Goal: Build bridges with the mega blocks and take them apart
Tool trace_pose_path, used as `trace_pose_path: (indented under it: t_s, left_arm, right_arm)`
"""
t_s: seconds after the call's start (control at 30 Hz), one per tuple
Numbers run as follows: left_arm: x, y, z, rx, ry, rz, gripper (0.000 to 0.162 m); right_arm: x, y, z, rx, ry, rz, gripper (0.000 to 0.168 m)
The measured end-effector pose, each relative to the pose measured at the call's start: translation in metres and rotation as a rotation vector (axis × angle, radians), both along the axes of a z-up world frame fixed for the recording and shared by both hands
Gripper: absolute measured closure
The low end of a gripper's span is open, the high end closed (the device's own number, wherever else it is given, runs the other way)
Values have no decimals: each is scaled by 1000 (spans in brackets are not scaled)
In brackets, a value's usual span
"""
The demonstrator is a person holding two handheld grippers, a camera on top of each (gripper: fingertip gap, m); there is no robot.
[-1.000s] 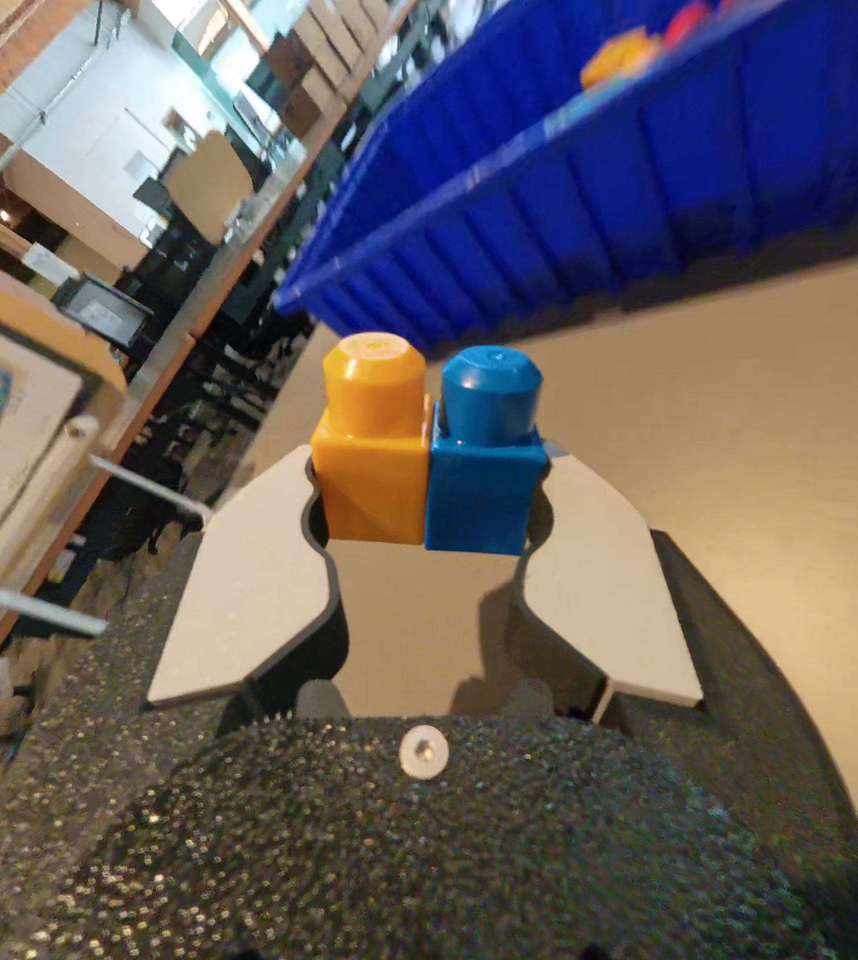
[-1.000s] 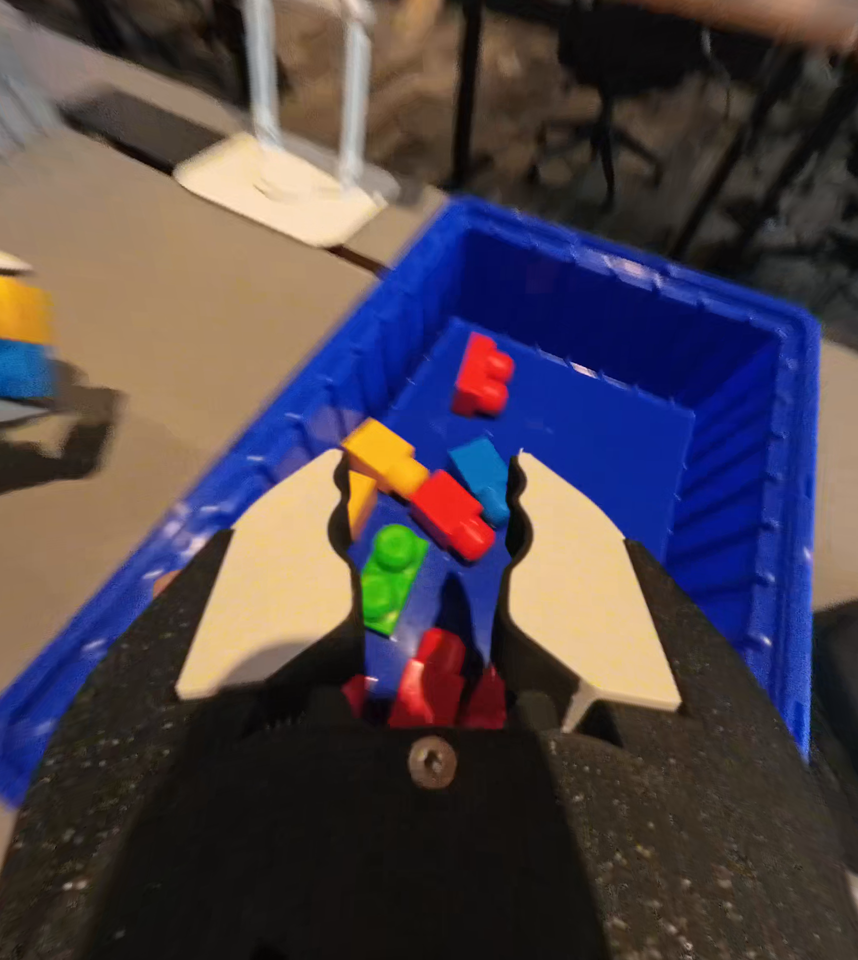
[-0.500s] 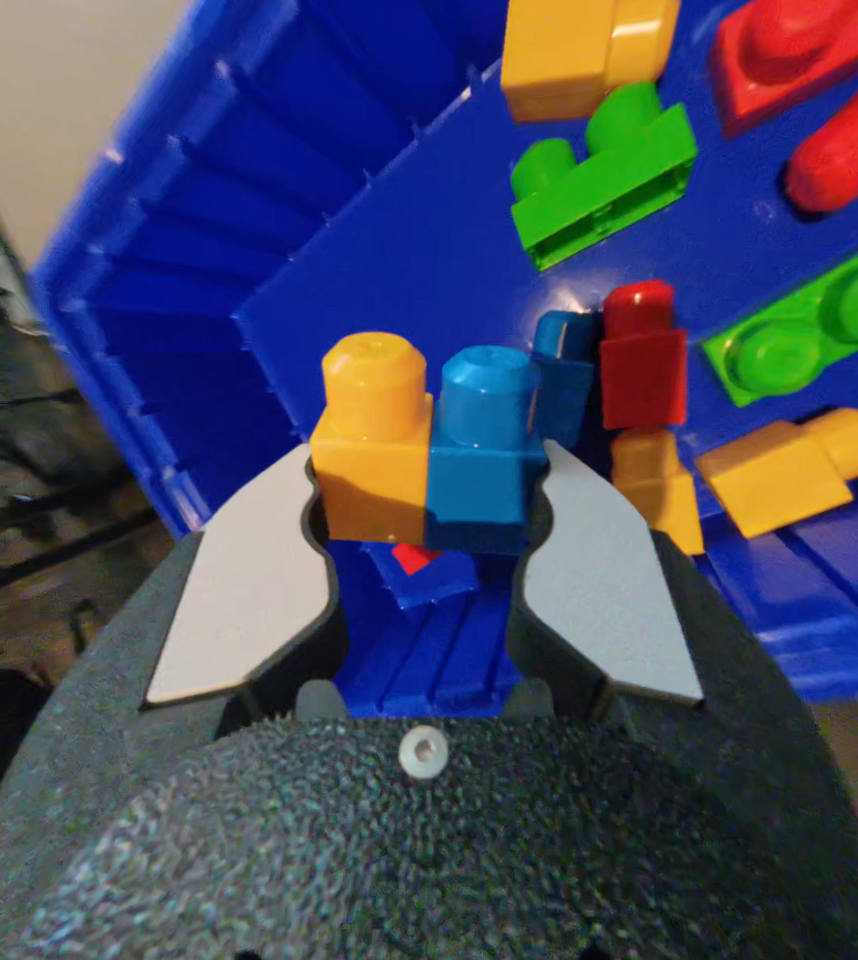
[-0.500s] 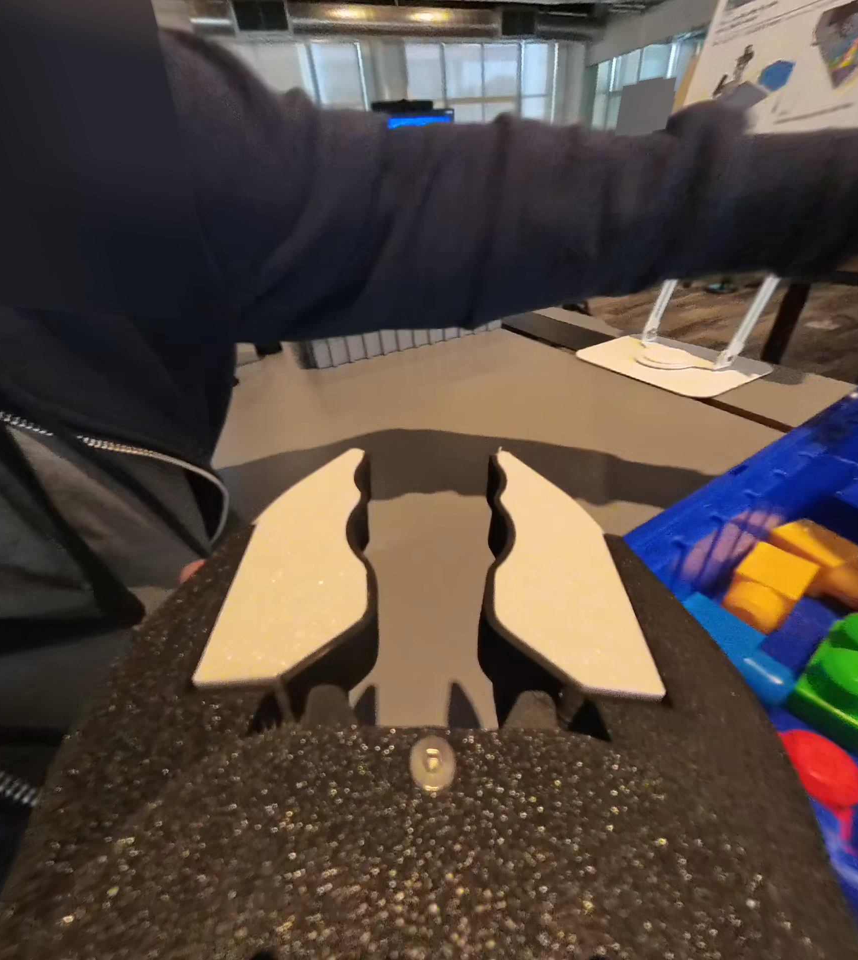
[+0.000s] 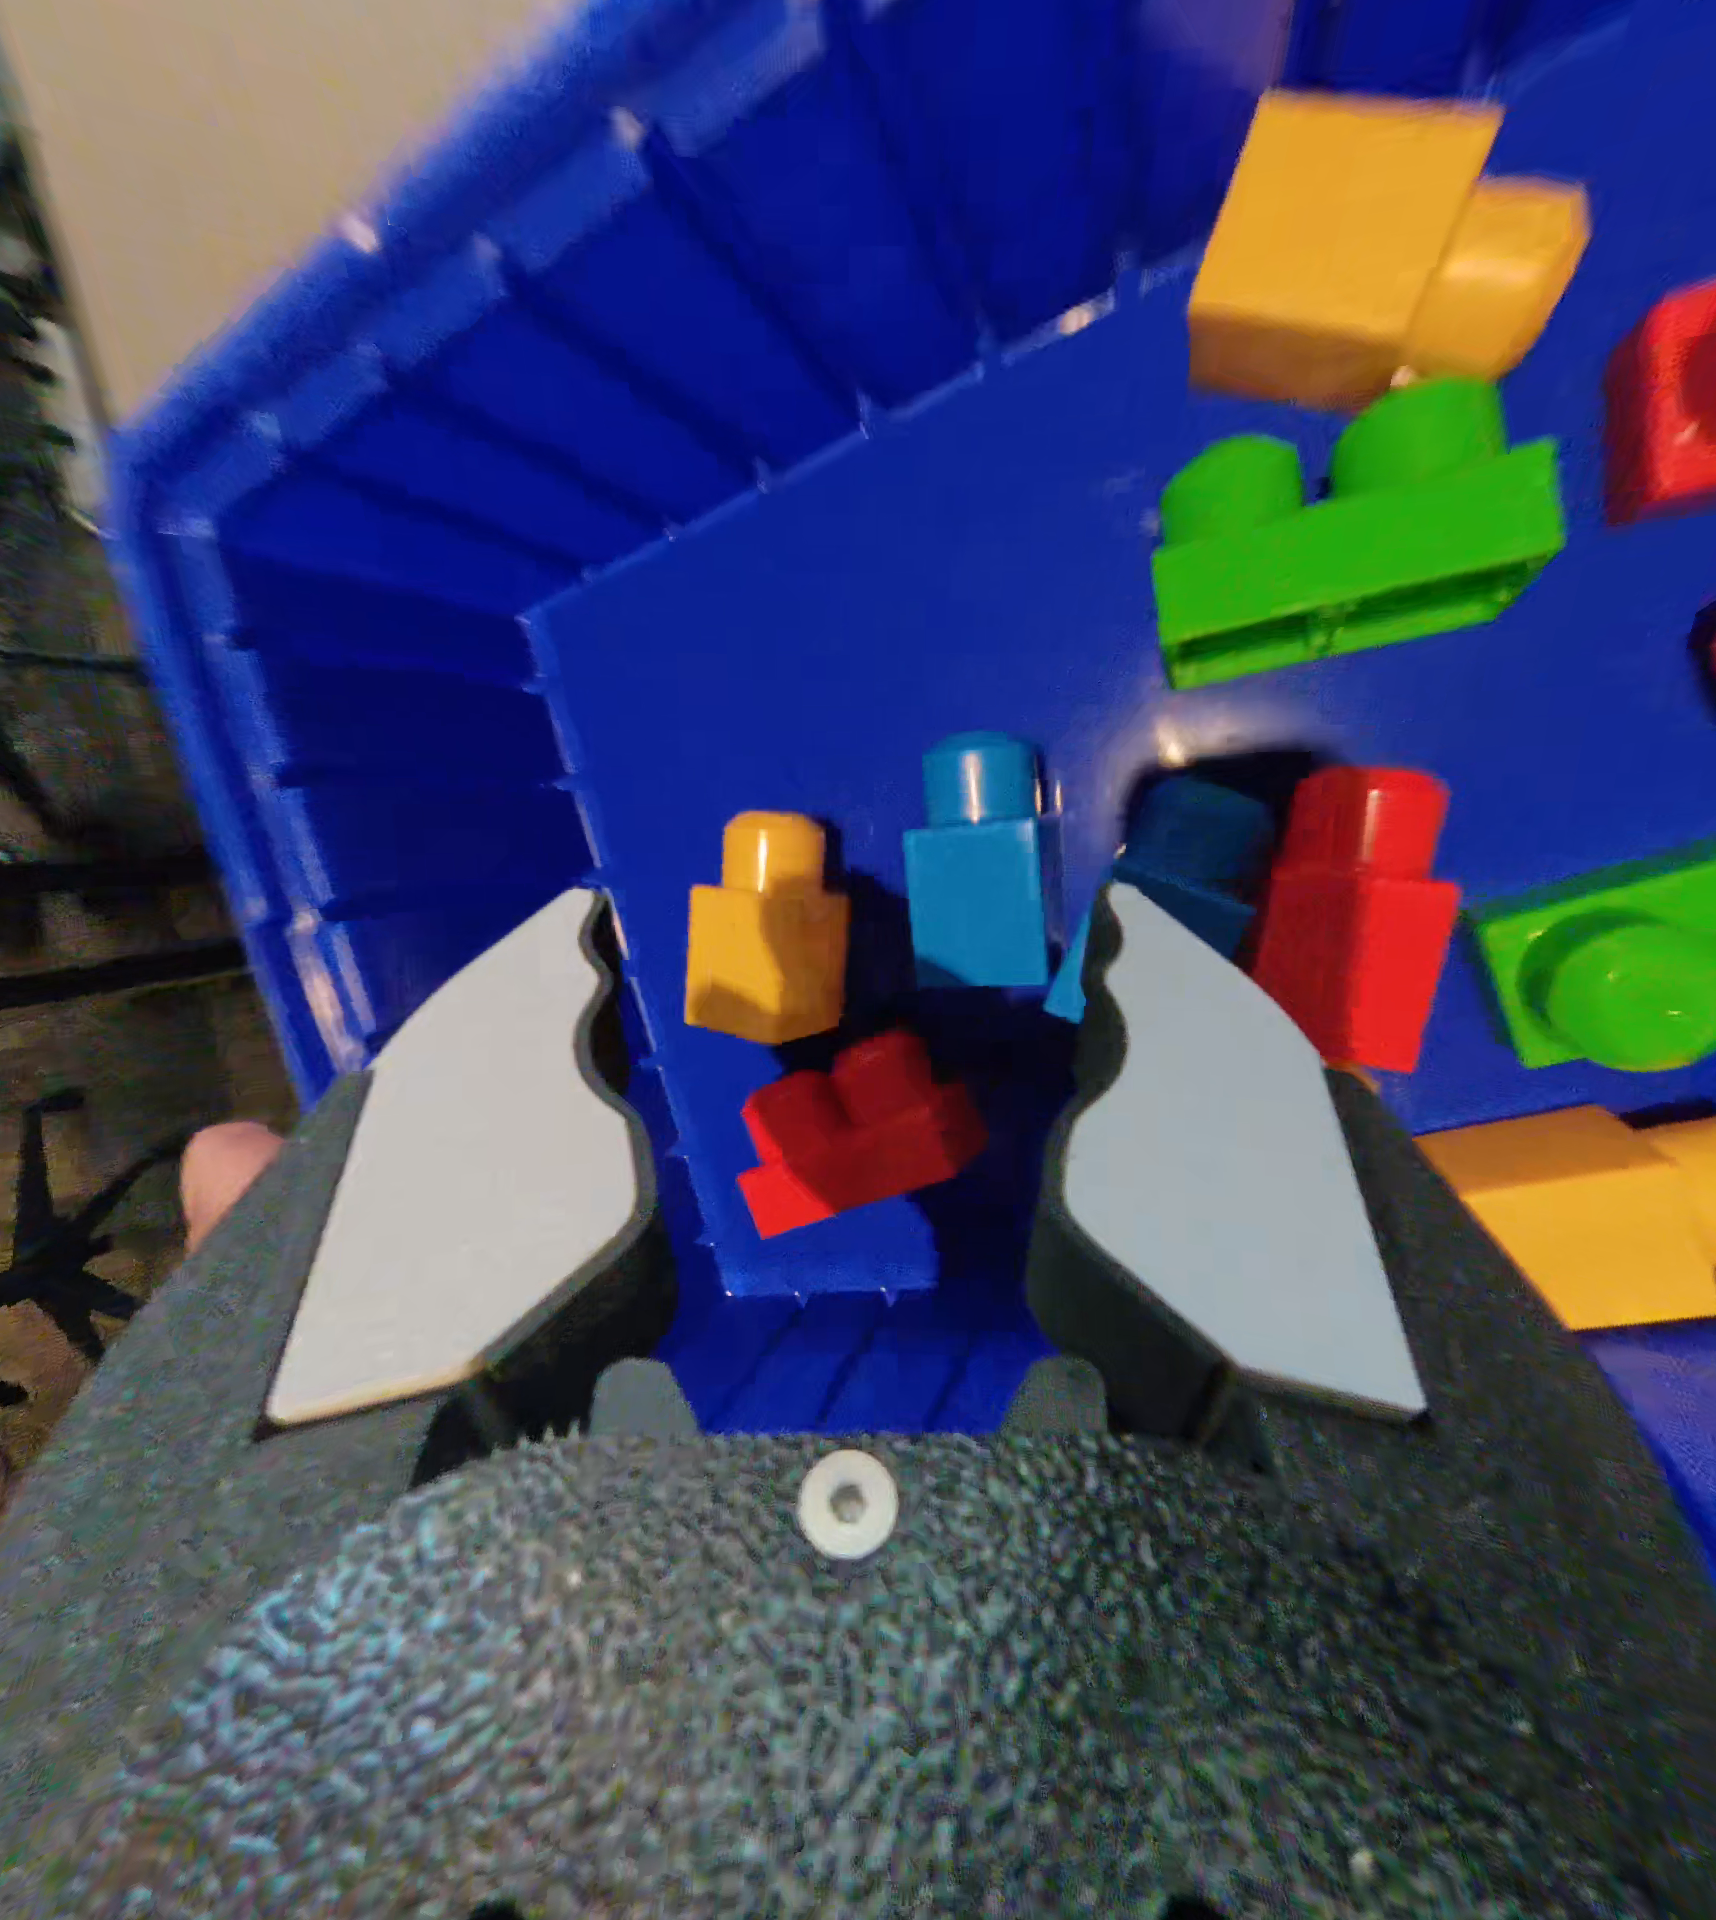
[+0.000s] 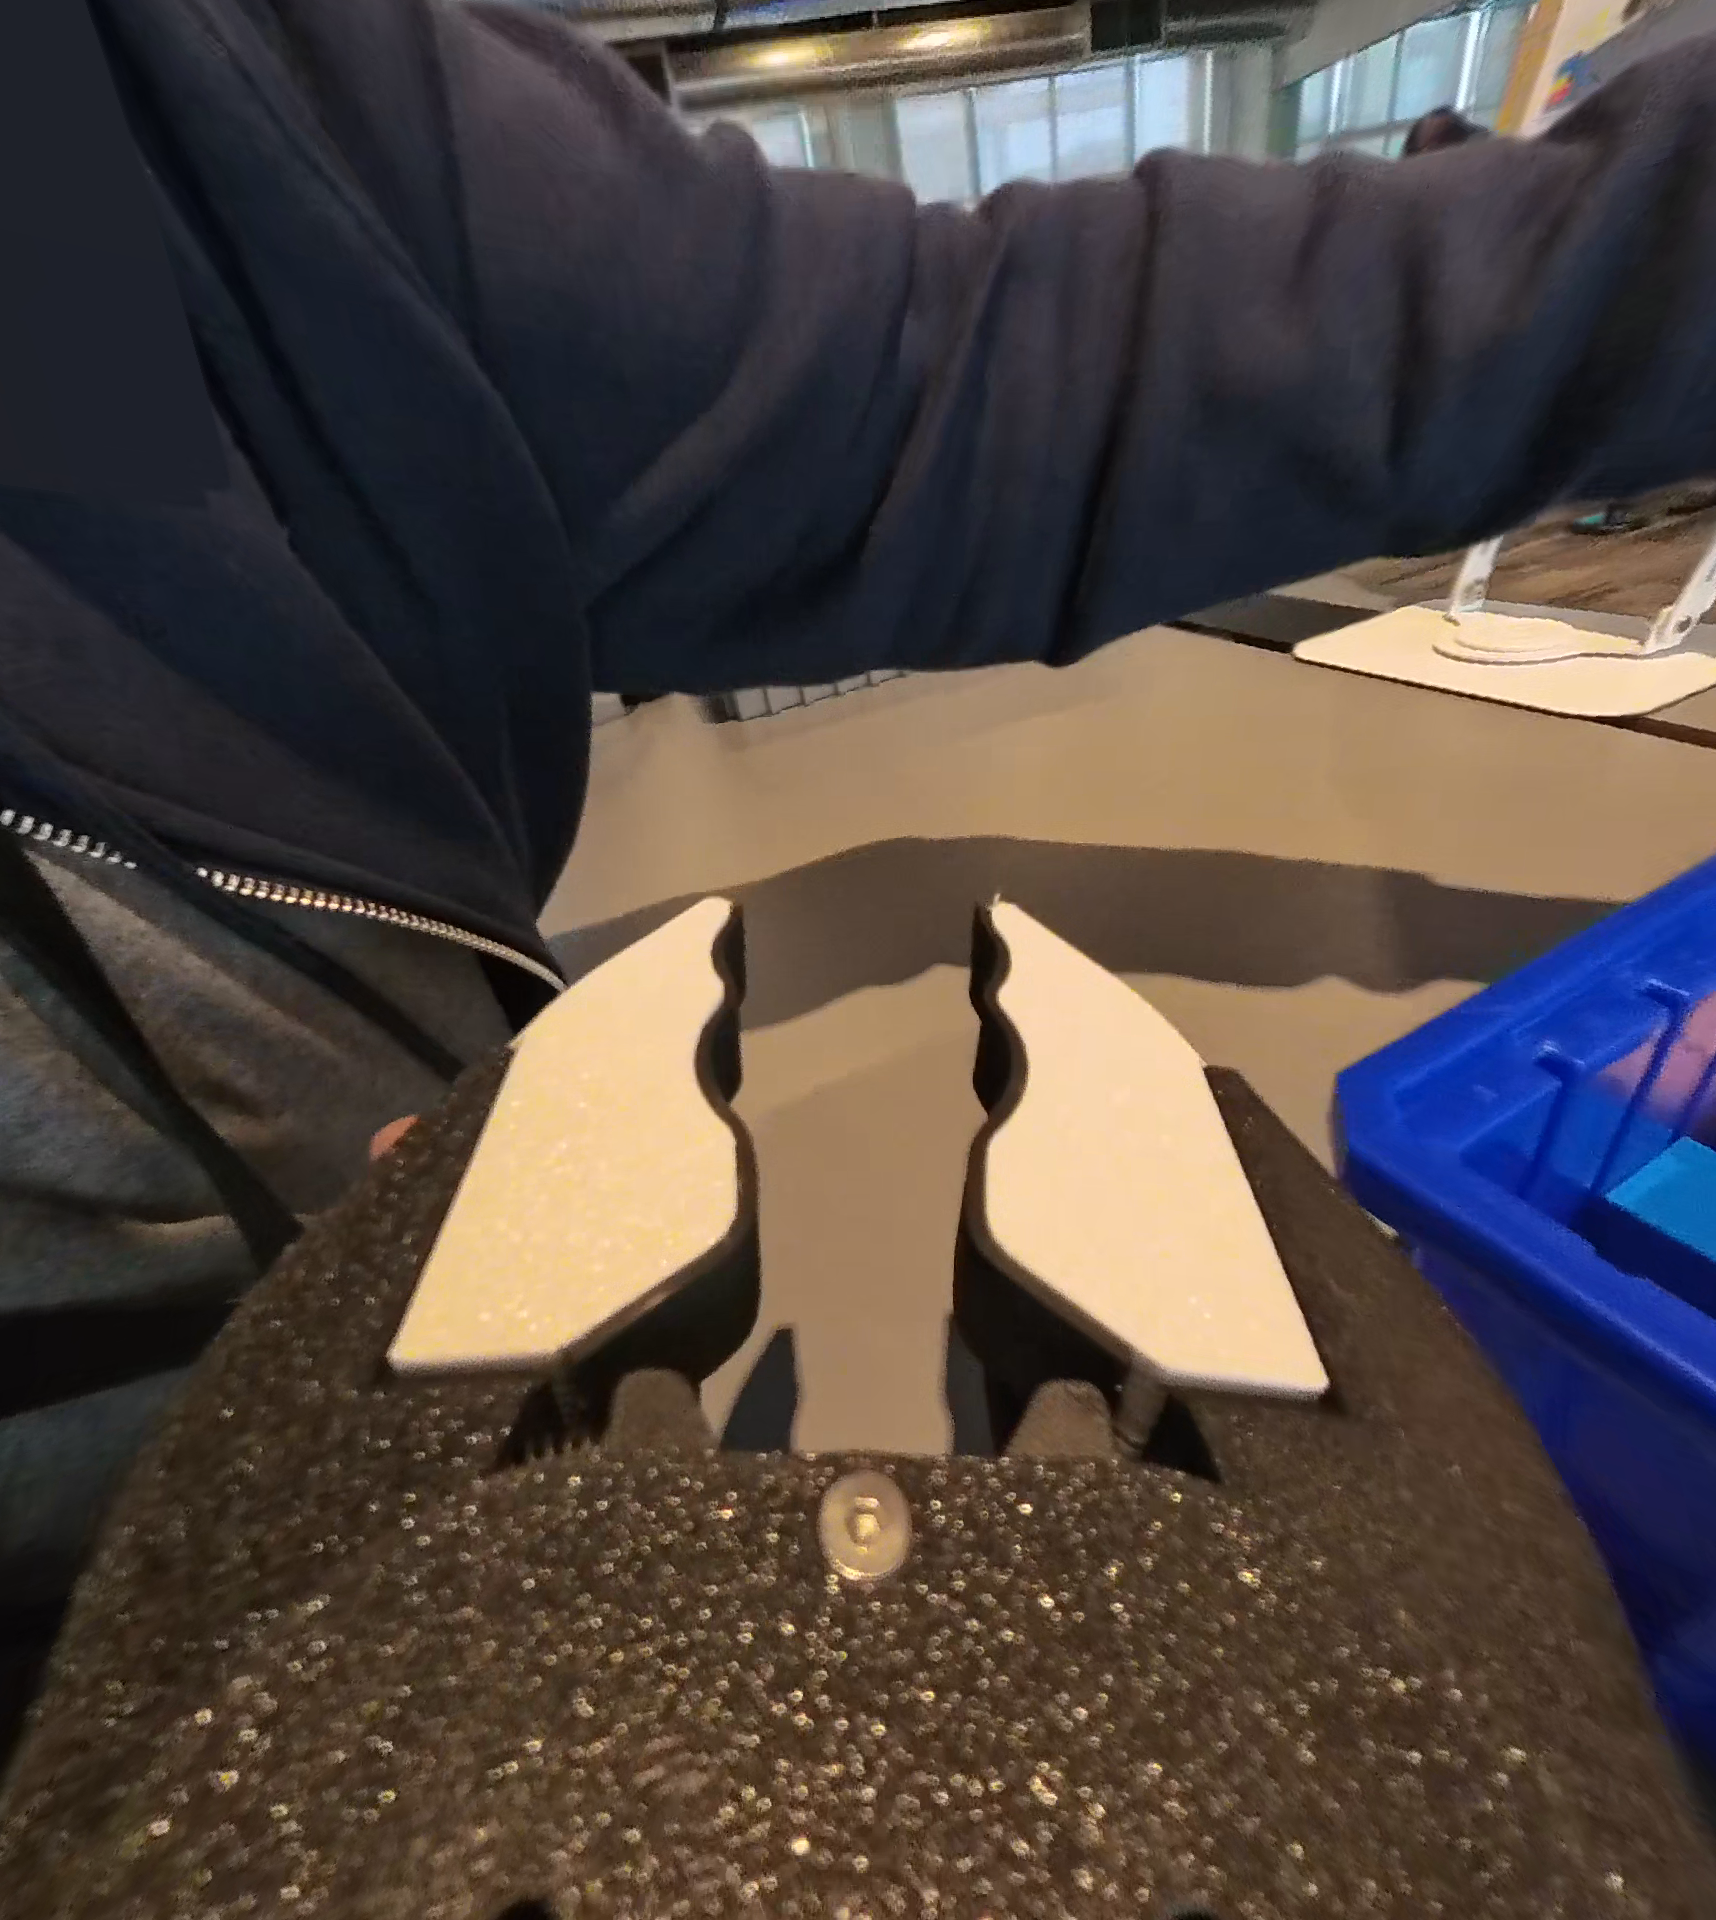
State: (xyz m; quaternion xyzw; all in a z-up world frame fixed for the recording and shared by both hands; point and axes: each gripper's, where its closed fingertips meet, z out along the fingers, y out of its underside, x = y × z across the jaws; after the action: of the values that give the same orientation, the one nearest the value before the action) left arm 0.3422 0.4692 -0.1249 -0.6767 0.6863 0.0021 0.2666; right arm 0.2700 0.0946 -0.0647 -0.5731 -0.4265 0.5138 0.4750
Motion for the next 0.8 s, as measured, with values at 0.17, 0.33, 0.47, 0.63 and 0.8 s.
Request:
trace_pose_path:
  t_s: [0.17, 0.33, 0.47, 0.63, 0.8]
  left_arm:
    - [-35, -46, 69, 124, -290, 3, 83]
    - [-132, -125, 84, 167, -344, -4, 92]
    - [-269, -176, 63, 166, -217, 200, 77]
    - [-494, -223, 75, 253, -188, 662, 81]
    - [-728, -266, 73, 226, -149, 1109, 88]
  right_arm:
    - [-21, -12, -1, 5, -22, 66, 126]
    - [-56, -32, -12, 15, -92, 177, 127]
    - [-94, -49, -29, 6, -148, 281, 128]
    - [-141, -69, -52, -27, -240, 413, 128]
    - [-184, -76, -65, -5, -323, 491, 127]
